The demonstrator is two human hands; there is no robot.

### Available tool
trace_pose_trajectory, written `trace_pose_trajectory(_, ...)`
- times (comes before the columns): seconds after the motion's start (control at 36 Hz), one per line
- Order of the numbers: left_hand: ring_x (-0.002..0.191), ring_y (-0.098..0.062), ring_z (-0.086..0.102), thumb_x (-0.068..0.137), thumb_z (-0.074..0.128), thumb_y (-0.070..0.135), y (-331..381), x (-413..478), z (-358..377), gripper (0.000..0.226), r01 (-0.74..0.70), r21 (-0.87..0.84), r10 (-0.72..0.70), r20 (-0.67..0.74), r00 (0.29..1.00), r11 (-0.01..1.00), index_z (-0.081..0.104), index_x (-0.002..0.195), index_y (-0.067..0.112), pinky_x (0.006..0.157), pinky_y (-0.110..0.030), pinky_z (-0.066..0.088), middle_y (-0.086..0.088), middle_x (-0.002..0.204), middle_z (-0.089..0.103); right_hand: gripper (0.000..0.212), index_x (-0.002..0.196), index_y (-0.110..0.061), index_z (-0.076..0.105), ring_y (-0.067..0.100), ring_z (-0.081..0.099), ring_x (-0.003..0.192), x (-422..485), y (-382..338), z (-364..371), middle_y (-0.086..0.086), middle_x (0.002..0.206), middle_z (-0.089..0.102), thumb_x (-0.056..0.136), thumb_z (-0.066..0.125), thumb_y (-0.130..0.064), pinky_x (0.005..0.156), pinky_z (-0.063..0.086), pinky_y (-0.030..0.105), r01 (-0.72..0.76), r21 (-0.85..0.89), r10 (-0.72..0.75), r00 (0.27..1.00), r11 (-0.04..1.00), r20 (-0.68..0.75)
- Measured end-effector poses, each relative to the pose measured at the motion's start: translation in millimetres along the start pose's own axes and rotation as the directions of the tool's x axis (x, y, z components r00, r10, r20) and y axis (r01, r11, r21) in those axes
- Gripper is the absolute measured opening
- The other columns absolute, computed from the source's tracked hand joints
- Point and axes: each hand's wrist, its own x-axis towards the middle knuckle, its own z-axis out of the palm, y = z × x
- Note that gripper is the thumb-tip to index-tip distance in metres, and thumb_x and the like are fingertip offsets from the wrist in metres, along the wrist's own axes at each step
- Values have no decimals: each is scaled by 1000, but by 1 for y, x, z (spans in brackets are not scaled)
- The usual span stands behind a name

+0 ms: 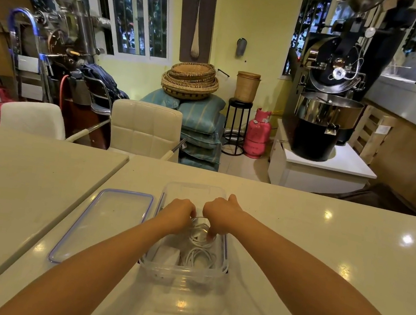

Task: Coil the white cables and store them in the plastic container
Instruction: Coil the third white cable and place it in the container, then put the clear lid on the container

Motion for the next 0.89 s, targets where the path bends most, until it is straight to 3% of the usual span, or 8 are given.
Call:
trace_pose_trajectory(0.36, 100, -30, 58, 87, 49, 8, 0, -3, -4, 23, -1, 14, 1, -18, 1000, 1000, 62, 104, 1, 88, -34, 45, -17, 113, 64, 44, 113, -10, 53, 27, 50, 107, -3, 1, -4, 10, 111, 60, 78, 66, -34, 94, 29, 40, 4, 46, -4, 1000, 999, -5)
trace_pose_trajectory(0.53, 107, -28, 57, 87, 49, 5, 0, -5, -17, 33, 10, 5, -10, -45, 999, 1000, 55, 119, 3, 90, -31, 45, -16, 122, 59, 53, 123, -11, 49, 26, 48, 111, -5, 1, -12, 9, 118, 58, 80, 64, -36, 95, 29, 38, 6, 64, -5, 1000, 998, -4)
trace_pose_trajectory(0.69, 113, -25, 54, 90, 47, 8, -11, -13, -41, 31, -7, -32, 1, -181, 984, 999, 55, 119, 7, 96, -30, 41, -13, 126, 57, 56, 125, -11, 47, 28, 47, 115, -7, 2, -22, 10, 124, 56, 78, 65, -37, 93, 31, 37, 22, 137, -20, 1000, 990, -14)
trace_pose_trajectory(0.89, 110, -23, 55, 91, 47, 11, -49, -28, -73, 28, 52, -138, -91, -296, 951, 989, 56, 117, 9, 87, -25, 39, -12, 123, 59, 55, 124, -7, 49, 29, 48, 115, -14, -4, -45, 11, 127, 54, 79, 66, -34, 96, 41, 39, 64, 258, -56, 998, 964, -41)
